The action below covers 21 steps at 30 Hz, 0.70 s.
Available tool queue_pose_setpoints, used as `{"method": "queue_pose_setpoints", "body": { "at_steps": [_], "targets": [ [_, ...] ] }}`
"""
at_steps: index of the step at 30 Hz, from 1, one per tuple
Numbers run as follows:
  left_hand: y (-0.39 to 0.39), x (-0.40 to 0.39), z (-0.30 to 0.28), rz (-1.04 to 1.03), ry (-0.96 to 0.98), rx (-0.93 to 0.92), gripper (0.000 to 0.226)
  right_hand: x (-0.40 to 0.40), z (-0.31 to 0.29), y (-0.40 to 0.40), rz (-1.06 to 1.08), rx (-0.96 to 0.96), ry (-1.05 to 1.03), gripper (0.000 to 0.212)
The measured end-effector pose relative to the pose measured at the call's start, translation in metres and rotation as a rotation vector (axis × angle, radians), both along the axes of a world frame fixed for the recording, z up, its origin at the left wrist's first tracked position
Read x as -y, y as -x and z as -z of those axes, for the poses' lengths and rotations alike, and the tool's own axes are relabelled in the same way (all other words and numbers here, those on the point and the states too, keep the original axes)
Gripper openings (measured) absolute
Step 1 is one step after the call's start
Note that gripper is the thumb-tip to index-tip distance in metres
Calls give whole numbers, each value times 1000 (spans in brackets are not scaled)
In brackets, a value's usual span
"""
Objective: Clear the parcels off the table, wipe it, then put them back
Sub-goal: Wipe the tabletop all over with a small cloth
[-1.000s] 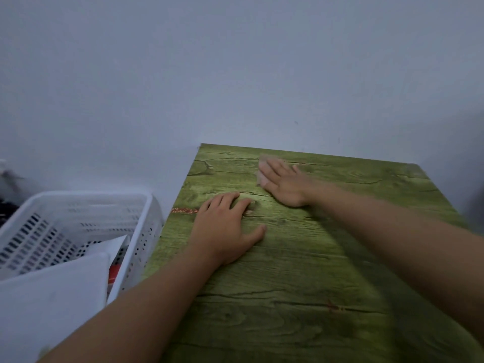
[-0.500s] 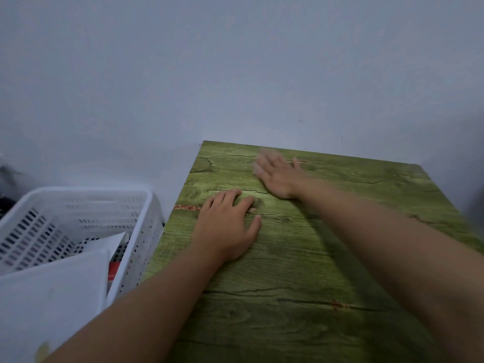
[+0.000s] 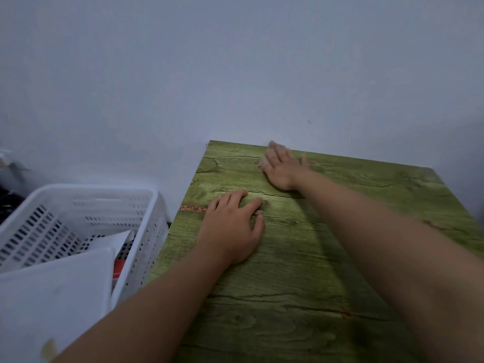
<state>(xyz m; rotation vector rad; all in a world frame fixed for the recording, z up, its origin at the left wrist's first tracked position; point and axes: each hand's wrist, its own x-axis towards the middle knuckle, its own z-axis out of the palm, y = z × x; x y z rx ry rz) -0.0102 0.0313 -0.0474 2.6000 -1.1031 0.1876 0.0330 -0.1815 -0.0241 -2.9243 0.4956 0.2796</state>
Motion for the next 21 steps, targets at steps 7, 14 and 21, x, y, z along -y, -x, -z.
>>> {"method": "queue_pose_setpoints", "body": {
  "at_steps": [7,14,21],
  "targets": [
    [1,1,-1,5,8,3,45,-8,-2,-8,-102,-5,16,65],
    [0,2,0,-6,42,26,44,-34,-4,-34,-209,-20,-3,64],
    [0,1,2,-38,84,79,43,-65,-5,-72,-268,-36,-5,62]
  ]
}}
